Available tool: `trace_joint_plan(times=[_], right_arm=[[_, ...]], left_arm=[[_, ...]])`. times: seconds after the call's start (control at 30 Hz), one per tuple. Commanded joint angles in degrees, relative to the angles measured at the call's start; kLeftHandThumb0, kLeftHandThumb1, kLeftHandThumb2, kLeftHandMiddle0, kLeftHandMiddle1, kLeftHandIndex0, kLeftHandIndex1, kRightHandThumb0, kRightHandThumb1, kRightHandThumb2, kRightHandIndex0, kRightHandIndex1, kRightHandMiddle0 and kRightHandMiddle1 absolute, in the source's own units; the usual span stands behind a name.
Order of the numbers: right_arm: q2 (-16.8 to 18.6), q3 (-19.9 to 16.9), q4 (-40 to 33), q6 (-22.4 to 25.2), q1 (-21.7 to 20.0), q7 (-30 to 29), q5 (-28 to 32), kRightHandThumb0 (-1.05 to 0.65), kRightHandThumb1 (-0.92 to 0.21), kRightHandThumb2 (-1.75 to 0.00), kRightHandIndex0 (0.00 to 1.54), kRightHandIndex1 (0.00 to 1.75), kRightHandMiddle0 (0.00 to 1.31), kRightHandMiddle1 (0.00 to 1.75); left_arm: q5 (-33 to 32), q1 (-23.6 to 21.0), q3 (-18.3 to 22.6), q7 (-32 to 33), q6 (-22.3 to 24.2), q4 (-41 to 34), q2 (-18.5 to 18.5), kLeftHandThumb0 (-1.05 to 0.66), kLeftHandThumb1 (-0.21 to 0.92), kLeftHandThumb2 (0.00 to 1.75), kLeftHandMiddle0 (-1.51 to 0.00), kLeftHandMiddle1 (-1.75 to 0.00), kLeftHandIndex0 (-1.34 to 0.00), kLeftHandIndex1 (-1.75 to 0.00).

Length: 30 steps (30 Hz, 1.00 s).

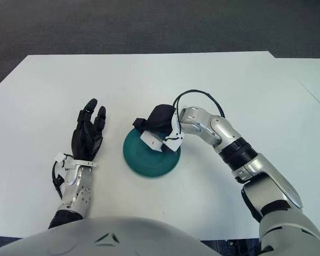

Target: Put the charger into the plate.

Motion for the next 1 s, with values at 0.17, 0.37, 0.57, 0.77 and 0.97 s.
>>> trace_joint_plan(times=[0.17,0.37,0.57,0.77,0.97], right_arm=[[0.9,-0.4,0.5,0.1,1.4,-1.1,0.4,-0.41,-0.56,-1.01,0.98,1.75,0.43,1.75],[1.1,-0.5,1.6,0.3,1.0,0.5,2.2,-0.54,-0.84,-0.72,0.75,1.75,0.24,1.72],[-0.6,-1.1,1.2,-1.2,1.3,0.9,2.6,-0.94,-0.91,-0.93,0.19,1.38,0.03,1.34],[-2.8,-0.3,-3.0,-0.5,1.5,5.2,0.1,-1.03,-0.92,-1.03,0.05,0.29,0.00,0.37],[-3.4,-1.2,-5.9,-0.1,2.2,5.6,-0.3,-1.05,-0.92,-1.05,0.00,0.03,0.00,0.04]], left_arm=[[-0.4,6.2,-0.3,-0.5,0.3,3.8,-6.0,-0.81,0.92,0.76,-0.20,0.00,0.00,-0.60],[1.9,6.3,-0.5,1.3,0.3,3.5,-5.8,-0.81,0.92,0.79,-0.21,-0.01,0.00,-0.60],[2.5,6.3,-0.7,1.8,0.6,3.3,-5.7,-0.79,0.92,0.83,-0.21,-0.01,0.00,-0.58],[2.5,6.3,-0.7,1.8,0.1,3.2,-5.9,-0.80,0.92,0.83,-0.21,0.00,0.00,-0.55],[4.3,6.3,-0.8,2.1,-1.7,4.0,-5.6,-0.85,0.92,0.87,-0.15,0.00,0.00,-0.41]])
